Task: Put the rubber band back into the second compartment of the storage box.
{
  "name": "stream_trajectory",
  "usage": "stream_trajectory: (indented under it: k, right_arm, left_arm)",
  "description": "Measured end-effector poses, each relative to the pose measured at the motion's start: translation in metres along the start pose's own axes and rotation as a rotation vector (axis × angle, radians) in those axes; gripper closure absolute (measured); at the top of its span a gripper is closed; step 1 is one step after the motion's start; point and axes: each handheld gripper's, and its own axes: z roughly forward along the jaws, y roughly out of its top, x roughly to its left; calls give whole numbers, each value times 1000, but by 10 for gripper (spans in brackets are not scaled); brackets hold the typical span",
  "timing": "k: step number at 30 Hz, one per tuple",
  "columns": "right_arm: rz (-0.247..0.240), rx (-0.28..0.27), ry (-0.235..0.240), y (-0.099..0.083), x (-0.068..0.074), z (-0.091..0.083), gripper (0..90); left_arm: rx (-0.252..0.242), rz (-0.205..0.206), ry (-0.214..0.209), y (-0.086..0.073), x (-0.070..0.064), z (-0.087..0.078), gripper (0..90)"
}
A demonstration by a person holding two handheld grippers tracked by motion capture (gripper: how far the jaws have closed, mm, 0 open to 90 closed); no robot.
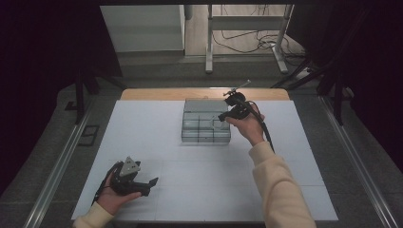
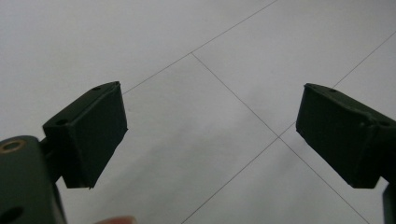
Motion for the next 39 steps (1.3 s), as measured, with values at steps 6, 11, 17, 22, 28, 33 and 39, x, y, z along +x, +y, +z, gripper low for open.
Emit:
stream_trajectory:
  k: [6, 11, 17, 22, 28, 33, 39]
  right_arm:
    - [13, -5, 0, 7, -5, 6, 813]
    - [28, -7, 0, 13, -8, 10, 814]
    - [33, -5, 0, 22, -9, 17, 813]
    - [36, 2, 2, 29, -10, 27, 813]
    - [47, 4, 4, 37, -11, 37, 813]
    - [58, 4, 4, 40, -13, 43, 813]
    - [66, 0, 2, 47, -16, 49, 813]
  left_arm:
    - [-1, -1, 0, 0, 0, 0, 95]
    - [-2, 0, 0, 0, 0, 0, 95]
    - [0, 1, -2, 0, 0, 0, 95]
    - [-1, -1, -3, 0, 0, 0, 94]
    - [-1, 0, -3, 0, 0, 0, 95]
    - [-1, 1, -4, 0, 0, 0, 94]
    - [-2, -2, -5, 0, 0, 0, 95]
